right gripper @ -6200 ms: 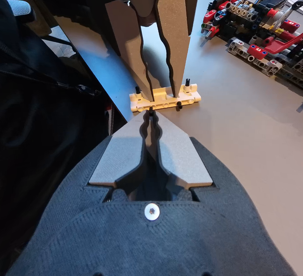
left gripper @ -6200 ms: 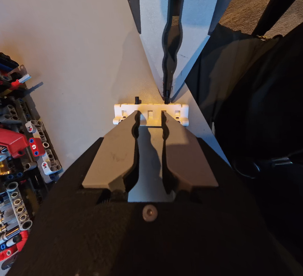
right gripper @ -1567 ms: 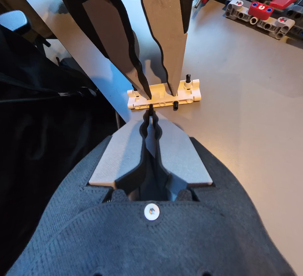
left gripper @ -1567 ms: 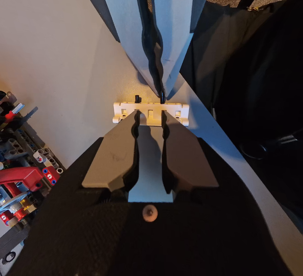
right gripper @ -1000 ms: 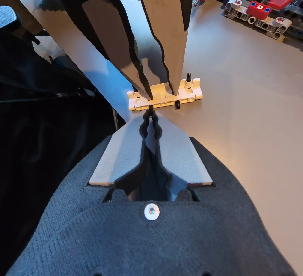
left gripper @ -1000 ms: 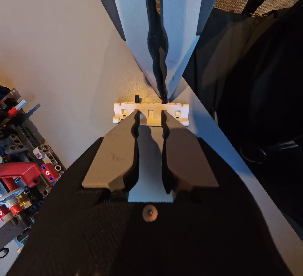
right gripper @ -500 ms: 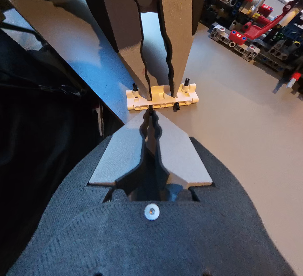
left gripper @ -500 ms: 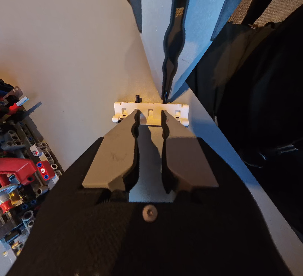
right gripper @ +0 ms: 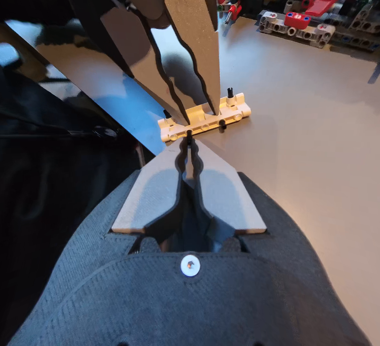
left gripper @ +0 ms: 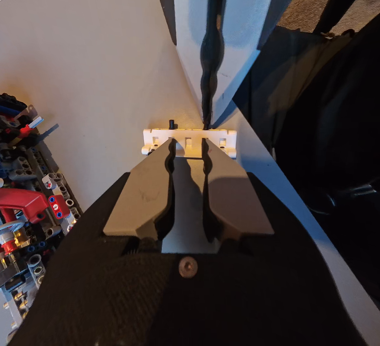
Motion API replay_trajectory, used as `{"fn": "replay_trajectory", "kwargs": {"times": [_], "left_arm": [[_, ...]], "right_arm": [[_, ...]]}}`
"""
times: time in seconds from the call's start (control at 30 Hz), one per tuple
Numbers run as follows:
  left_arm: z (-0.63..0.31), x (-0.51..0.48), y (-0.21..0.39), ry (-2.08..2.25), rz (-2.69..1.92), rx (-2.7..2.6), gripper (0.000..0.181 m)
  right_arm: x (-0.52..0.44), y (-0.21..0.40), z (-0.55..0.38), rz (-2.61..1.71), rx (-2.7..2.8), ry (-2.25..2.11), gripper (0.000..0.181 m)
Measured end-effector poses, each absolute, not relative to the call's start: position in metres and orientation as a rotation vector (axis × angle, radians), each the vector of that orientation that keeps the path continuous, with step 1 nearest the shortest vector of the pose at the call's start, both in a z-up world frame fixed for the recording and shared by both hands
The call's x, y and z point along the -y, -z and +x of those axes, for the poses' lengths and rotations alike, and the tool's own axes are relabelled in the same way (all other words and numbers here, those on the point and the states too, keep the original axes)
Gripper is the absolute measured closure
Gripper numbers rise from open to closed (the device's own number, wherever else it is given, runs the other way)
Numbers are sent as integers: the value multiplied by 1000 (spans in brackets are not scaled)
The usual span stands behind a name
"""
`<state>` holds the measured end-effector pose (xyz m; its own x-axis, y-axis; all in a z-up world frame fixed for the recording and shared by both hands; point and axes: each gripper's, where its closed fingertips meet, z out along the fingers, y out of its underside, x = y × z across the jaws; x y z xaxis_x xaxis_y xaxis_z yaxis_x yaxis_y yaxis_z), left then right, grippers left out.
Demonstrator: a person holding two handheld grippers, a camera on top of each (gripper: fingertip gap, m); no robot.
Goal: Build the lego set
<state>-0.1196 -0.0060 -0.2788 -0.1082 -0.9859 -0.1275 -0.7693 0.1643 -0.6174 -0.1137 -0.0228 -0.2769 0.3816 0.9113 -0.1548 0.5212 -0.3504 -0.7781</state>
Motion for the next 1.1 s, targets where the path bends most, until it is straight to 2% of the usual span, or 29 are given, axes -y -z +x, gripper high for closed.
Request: {"fn": "replay_trajectory", "kwargs": {"times": [0.07,0.1,0.2,0.47,0.67,0.77,0.87,1.0,1.1], "left_arm": [[-120,6,279,533,-1658,-1940,158],[-120,8,279,537,-1649,-1956,175],[-117,6,278,458,-1587,-1950,181],[-118,7,277,570,-1646,-1896,181],[-115,8,276,584,-1647,-1877,181],[-116,5,280,557,-1659,-1875,181],[-116,6,280,567,-1674,-1858,181],[-119,4,279,511,-1724,-1823,181],[-123,3,273,510,-1777,-1740,181]], "right_arm": [[20,275,-115,-1932,1366,-586,179],[19,274,-116,-1900,1413,-525,179],[15,277,-116,-1880,1502,-469,179],[15,279,-115,-1949,1412,-612,180],[13,281,-115,-1962,1393,-542,180],[13,273,-111,-1988,1299,-708,179],[12,253,-104,-1947,1191,-847,168],[-2,253,-83,-1987,1153,-777,153],[-9,254,-78,-1996,1132,-832,155]]}}
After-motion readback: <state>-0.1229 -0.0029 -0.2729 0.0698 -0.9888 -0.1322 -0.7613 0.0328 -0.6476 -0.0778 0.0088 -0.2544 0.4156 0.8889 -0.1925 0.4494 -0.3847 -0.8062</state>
